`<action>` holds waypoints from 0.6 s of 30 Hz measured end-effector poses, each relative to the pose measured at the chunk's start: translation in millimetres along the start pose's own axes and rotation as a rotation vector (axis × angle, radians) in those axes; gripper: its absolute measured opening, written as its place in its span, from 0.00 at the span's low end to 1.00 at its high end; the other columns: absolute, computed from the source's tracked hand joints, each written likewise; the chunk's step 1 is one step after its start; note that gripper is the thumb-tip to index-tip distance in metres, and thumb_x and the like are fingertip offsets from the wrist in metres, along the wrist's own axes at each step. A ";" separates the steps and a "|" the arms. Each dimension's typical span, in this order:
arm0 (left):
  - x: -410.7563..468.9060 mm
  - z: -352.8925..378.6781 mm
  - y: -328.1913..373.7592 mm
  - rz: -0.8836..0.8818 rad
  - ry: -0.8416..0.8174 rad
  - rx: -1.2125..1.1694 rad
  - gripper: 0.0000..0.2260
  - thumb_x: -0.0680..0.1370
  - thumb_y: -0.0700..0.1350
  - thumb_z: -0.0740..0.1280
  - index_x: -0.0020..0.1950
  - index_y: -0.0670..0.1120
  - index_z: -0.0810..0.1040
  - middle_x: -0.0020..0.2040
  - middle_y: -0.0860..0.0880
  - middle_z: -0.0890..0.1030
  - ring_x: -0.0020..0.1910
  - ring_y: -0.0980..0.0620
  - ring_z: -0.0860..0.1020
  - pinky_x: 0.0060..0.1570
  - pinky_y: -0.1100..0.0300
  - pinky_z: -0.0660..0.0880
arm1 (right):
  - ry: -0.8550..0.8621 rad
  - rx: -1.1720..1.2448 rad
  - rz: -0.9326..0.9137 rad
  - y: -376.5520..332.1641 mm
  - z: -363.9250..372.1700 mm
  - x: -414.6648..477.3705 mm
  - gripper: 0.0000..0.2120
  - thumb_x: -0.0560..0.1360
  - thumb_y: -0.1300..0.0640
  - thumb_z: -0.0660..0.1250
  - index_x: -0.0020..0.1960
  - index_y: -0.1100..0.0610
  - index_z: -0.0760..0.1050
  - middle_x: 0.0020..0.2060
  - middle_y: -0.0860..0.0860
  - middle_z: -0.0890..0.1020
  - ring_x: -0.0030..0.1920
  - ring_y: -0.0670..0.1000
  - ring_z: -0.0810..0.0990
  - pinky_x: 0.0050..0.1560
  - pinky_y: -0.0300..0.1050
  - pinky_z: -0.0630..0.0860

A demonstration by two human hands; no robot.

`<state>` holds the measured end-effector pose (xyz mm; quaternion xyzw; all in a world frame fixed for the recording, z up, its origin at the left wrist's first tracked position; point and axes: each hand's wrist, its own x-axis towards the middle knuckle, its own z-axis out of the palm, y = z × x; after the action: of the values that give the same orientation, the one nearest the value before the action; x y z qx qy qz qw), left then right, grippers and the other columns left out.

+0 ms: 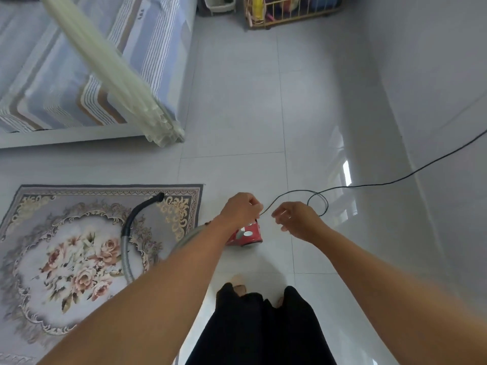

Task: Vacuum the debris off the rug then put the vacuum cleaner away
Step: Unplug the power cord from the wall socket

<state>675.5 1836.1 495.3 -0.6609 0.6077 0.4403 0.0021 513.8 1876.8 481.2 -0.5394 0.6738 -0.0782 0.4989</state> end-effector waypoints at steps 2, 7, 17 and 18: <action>1.7 8.5 24.5 0.049 -0.032 0.072 0.08 0.78 0.46 0.64 0.51 0.44 0.79 0.41 0.52 0.80 0.35 0.58 0.76 0.34 0.67 0.69 | 0.030 0.049 0.017 9.5 -21.3 -7.7 0.08 0.78 0.59 0.62 0.52 0.54 0.80 0.46 0.50 0.83 0.43 0.49 0.83 0.45 0.44 0.78; 18.1 32.3 84.1 0.146 -0.140 0.224 0.08 0.78 0.47 0.64 0.50 0.44 0.78 0.44 0.49 0.82 0.38 0.54 0.79 0.34 0.65 0.70 | 0.120 0.128 0.093 42.1 -75.5 -20.1 0.06 0.79 0.57 0.63 0.51 0.53 0.79 0.46 0.50 0.83 0.42 0.47 0.83 0.47 0.44 0.79; 97.1 70.8 228.6 0.297 -0.298 0.311 0.07 0.79 0.49 0.64 0.50 0.47 0.78 0.49 0.49 0.82 0.44 0.51 0.82 0.41 0.61 0.74 | 0.314 0.239 0.233 116.6 -217.9 -18.6 0.06 0.78 0.59 0.62 0.49 0.53 0.78 0.42 0.48 0.81 0.44 0.50 0.83 0.37 0.38 0.71; 104.6 72.0 241.2 0.304 -0.304 0.310 0.06 0.79 0.49 0.64 0.49 0.47 0.78 0.49 0.49 0.83 0.44 0.52 0.82 0.42 0.61 0.75 | 0.322 0.253 0.246 119.9 -227.9 -18.4 0.07 0.78 0.59 0.62 0.50 0.53 0.78 0.42 0.48 0.81 0.43 0.50 0.83 0.36 0.38 0.71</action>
<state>426.3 1727.9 518.5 -0.4798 0.7531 0.4314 0.1284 262.0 1841.6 526.5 -0.3668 0.7902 -0.1855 0.4546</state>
